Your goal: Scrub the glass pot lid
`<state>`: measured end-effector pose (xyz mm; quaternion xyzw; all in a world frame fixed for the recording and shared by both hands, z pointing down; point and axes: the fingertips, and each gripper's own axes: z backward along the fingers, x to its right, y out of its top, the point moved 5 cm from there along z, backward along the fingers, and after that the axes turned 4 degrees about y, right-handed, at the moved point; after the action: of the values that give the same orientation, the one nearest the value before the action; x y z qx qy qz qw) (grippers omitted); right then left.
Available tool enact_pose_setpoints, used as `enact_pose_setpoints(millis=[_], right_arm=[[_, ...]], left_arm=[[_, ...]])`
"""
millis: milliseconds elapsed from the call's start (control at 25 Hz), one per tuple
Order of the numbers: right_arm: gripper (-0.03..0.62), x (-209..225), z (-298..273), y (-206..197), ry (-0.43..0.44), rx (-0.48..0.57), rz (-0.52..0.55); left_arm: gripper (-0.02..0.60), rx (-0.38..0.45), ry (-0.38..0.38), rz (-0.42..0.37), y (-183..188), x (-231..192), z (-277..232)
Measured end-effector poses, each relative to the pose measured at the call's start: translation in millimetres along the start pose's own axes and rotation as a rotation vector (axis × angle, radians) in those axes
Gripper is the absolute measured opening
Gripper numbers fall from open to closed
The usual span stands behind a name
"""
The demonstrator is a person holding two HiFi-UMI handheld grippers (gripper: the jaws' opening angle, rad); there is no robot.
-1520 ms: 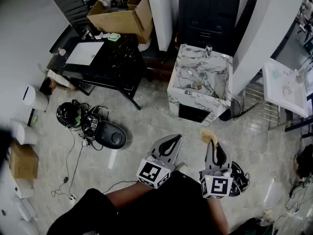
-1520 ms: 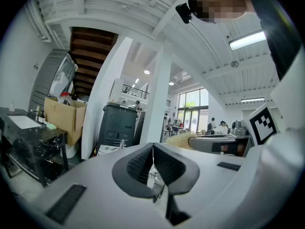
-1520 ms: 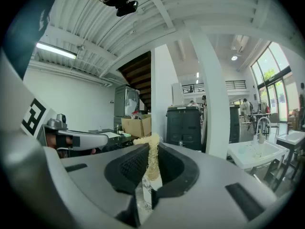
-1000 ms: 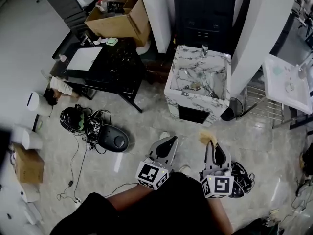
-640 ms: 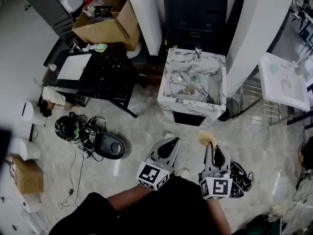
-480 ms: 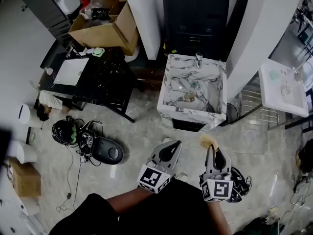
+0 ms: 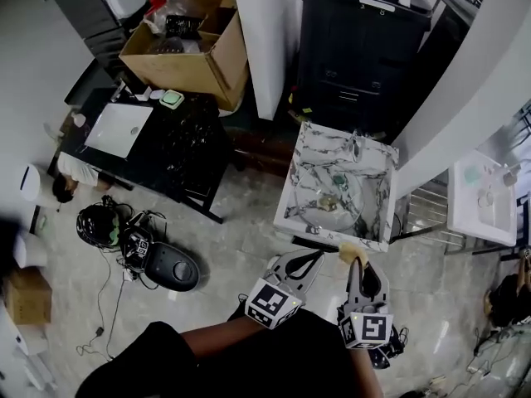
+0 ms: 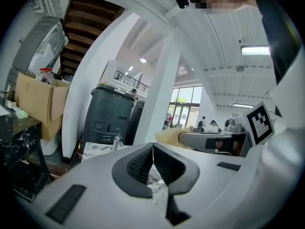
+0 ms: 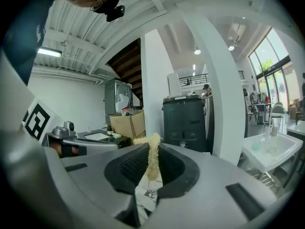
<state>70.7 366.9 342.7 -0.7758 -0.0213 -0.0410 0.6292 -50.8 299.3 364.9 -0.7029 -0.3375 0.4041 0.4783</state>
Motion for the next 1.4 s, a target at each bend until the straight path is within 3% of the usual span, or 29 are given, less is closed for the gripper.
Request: enact_pose_setpoints(millis=[200, 480, 760, 1000, 1200, 1400], right_arm=[[0.064, -5.3, -48.5, 10.8, 0.030, -0.004, 0.012], [0.064, 1.2, -101.8, 19.1, -0.019, -0.039, -0.010], [0.064, 14.2, -138.5, 11.2, -0.014, -0.116, 0.033], [0.064, 15.2, -166.3, 4.0, 0.047, -0.155, 0.090], [0.064, 36.2, -188.6, 0.3, 0.106, -0.158, 0.093], [0.064, 58.7, -214.0, -16.2, 0.202, -0.212, 0.127]], left_arm=[[0.017, -0.030, -0.022, -0.046, 12.0, -33.6, -12.7], [0.017, -0.009, 0.002, 0.000, 23.3, -95.8, -26.9], [0.017, 0.016, 0.061, 0.049, 19.8, -149.6, -44.4], [0.017, 0.088, 0.159, 0.051, 23.9, -168.8, -39.1], [0.017, 0.077, 0.194, 0.037, 18.6, -165.9, -52.6], [0.017, 0.050, 0.290, 0.025, 10.1, -165.8, -70.5]])
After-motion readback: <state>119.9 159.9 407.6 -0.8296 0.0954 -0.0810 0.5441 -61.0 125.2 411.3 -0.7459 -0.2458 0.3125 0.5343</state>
